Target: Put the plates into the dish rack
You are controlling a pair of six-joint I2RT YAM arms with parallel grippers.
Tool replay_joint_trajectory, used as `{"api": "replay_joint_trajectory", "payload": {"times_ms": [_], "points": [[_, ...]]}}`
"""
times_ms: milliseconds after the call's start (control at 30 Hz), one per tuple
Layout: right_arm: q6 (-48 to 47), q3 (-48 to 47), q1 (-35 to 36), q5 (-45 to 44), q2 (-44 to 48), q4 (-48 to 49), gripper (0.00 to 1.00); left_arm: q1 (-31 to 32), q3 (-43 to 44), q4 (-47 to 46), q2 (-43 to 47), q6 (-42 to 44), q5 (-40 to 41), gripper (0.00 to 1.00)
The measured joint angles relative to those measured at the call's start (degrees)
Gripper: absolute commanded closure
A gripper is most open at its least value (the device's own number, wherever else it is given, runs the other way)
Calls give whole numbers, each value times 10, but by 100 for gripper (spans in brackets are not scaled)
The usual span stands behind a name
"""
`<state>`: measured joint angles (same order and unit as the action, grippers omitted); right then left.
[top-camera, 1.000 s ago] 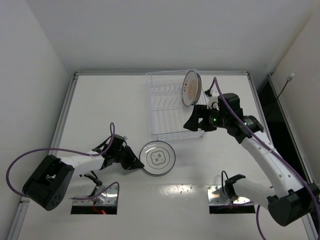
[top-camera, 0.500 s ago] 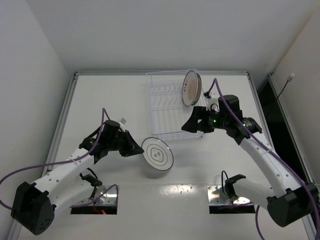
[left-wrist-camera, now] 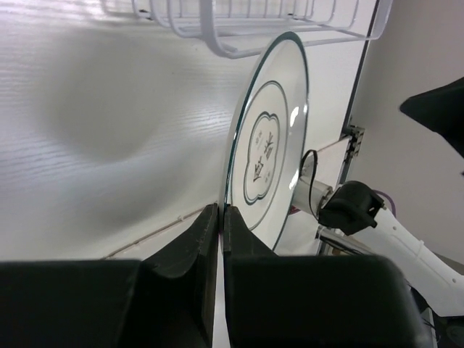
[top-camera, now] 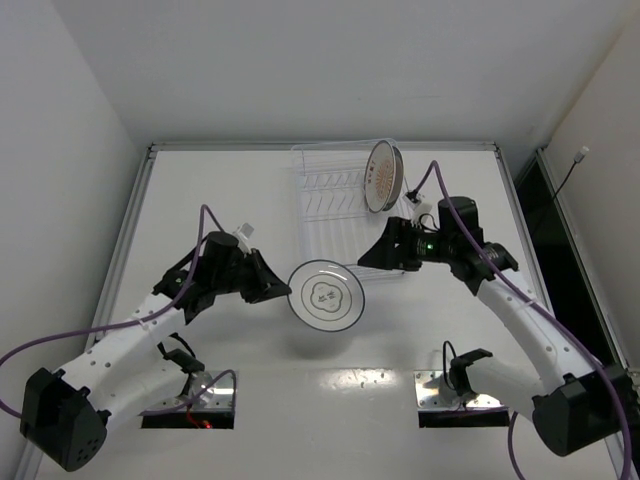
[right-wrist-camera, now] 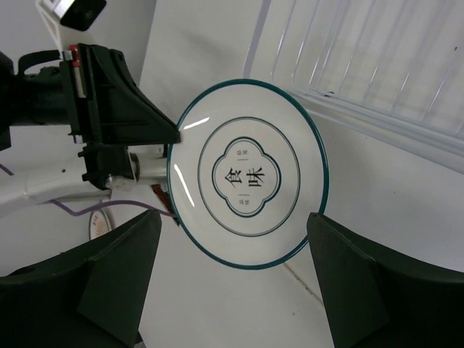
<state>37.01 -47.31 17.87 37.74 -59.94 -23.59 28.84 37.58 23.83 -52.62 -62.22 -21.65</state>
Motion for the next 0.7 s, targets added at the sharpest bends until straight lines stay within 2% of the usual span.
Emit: {"api": "replay_joint_trajectory", "payload": {"times_ms": [333,700], "points": [[1,28,-16,22,5,6,21,0,-14,-3,5,0,-4,100],[28,101,-17,53,19,26,28,0,43,1,8,-6,-7,100]]}}
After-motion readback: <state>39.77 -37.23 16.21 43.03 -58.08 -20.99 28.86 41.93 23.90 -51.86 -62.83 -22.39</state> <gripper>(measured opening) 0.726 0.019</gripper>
